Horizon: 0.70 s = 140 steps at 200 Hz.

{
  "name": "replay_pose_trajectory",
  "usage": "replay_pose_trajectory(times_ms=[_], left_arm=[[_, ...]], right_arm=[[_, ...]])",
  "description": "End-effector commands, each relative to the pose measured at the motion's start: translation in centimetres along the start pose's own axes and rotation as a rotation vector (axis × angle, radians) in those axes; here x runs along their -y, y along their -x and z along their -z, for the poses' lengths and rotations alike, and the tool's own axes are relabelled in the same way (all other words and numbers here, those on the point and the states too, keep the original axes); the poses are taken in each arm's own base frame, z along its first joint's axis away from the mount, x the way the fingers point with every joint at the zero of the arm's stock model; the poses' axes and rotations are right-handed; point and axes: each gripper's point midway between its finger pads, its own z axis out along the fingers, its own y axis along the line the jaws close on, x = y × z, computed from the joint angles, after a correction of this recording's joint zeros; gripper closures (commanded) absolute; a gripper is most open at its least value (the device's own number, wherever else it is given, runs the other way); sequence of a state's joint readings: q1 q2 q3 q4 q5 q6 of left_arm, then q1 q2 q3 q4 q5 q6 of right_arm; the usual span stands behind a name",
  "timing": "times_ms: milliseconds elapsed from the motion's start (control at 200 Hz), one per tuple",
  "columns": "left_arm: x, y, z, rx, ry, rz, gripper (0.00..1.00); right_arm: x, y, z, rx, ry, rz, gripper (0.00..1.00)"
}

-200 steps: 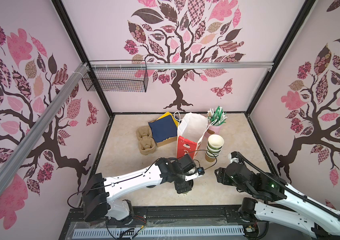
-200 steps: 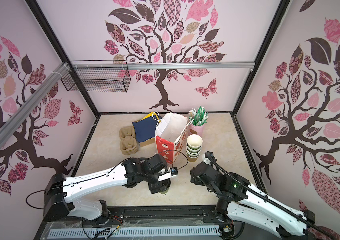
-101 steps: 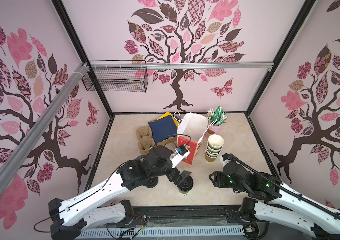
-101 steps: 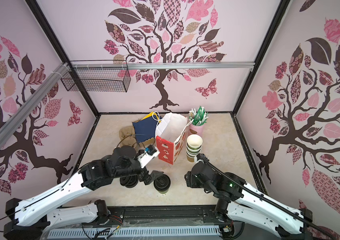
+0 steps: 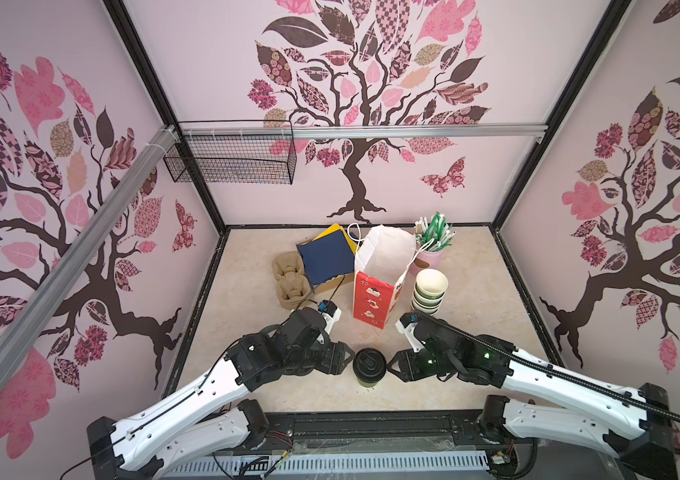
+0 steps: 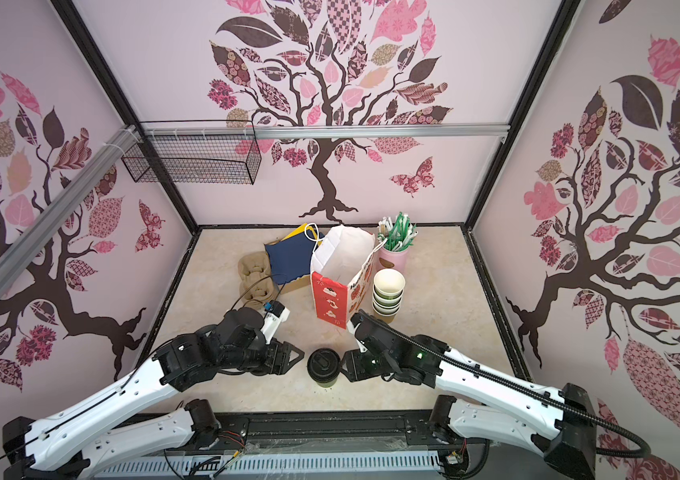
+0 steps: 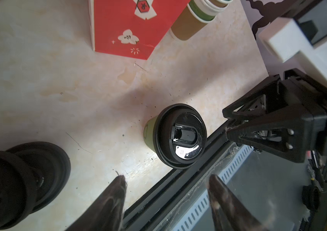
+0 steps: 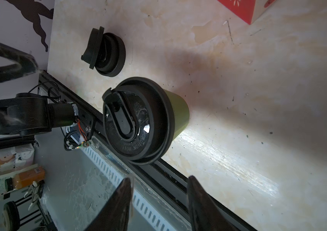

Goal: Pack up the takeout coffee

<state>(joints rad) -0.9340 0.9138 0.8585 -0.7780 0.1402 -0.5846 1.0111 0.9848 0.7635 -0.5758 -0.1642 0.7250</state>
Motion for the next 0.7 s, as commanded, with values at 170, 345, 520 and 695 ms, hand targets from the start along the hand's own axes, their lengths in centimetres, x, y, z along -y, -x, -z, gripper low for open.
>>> replay_pose_trajectory(times_ms=[170, 345, 520, 695], left_arm=[[1.2, -0.5, -3.2, -0.053, -0.112, 0.069, 0.36], [0.6, -0.9, -4.5, -0.087, -0.088, 0.094, 0.39], [-0.5, -1.3, -5.5, -0.126, -0.049, 0.122, 0.42], [-1.0, -1.7, -6.2, -0.156, -0.035, 0.126, 0.45]], right_arm=[[-0.4, 0.9, -1.2, 0.017, 0.010, 0.027, 0.51], [-0.1, 0.9, -2.0, 0.014, 0.002, 0.021, 0.52], [0.4, 0.9, -2.7, 0.010, -0.016, 0.013, 0.54], [0.9, 0.5, -3.4, -0.013, -0.040, 0.006, 0.56]])
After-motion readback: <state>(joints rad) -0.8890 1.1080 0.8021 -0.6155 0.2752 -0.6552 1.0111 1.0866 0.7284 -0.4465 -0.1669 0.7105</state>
